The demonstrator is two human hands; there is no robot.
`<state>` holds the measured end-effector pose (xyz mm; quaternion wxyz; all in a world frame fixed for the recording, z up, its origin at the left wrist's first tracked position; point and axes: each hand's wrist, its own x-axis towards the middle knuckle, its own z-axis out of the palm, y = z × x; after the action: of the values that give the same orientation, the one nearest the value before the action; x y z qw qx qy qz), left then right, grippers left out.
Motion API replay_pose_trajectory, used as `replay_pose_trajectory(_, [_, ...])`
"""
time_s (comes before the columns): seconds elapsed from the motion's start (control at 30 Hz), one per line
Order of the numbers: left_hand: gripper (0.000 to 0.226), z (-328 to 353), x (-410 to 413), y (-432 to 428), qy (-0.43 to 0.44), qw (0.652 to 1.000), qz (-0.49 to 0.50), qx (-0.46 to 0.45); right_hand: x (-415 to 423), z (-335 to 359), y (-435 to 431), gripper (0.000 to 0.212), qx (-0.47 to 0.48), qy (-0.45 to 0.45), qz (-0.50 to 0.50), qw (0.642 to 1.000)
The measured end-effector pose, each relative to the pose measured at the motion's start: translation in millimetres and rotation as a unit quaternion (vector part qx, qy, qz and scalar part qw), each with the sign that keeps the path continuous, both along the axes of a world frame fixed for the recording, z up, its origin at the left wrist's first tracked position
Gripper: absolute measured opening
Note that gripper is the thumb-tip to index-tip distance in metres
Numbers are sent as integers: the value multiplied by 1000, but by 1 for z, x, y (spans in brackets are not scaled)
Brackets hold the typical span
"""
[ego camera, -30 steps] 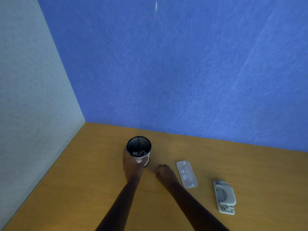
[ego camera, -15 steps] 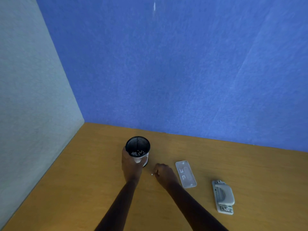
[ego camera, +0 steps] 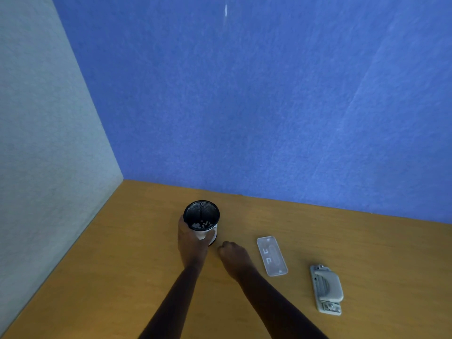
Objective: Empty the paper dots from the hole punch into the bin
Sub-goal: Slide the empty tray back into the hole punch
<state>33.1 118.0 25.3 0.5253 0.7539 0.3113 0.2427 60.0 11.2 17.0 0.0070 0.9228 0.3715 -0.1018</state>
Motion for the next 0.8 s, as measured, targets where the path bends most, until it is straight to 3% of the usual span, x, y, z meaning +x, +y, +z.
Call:
replay_pose_trajectory(0.1, [87,0,1,0,1,1000,-1,-2,-4,6,3,25,-20,-11,8,1000])
replay_pose_trajectory(0.17, [88,0,1,0,0,1000,-1,-5,-8,11,4,14,-6,-73,6,997])
replay_pose_trajectory(0.23, [88,0,0,0,0,1000,0,-7,-14,14,5,33,-36,-61,-24,997])
replay_pose_trajectory(0.33, [88,0,0,0,1,1000,-1,-7,-11,-1,6,42,16,-91,-66,994])
replay_pose_trajectory(0.4, [89,0,-1,0,4,1000,-4,-8,-15,-1,8,40,30,-79,-79,993])
replay_pose_trajectory(0.5, [90,0,-1,0,11,1000,-7,-8,-12,-5,5,18,10,-56,-77,995])
replay_pose_trajectory(0.53, [91,0,-1,0,12,1000,-8,-9,-8,-14,3,26,11,-36,-81,996])
replay_pose_trajectory(0.67, [92,0,-1,2,15,1000,-12,-7,-2,-15,0,33,100,64,-153,981])
replay_pose_trajectory(0.8, [90,-1,-2,4,14,1000,-17,2,11,0,-1,23,297,127,-267,908])
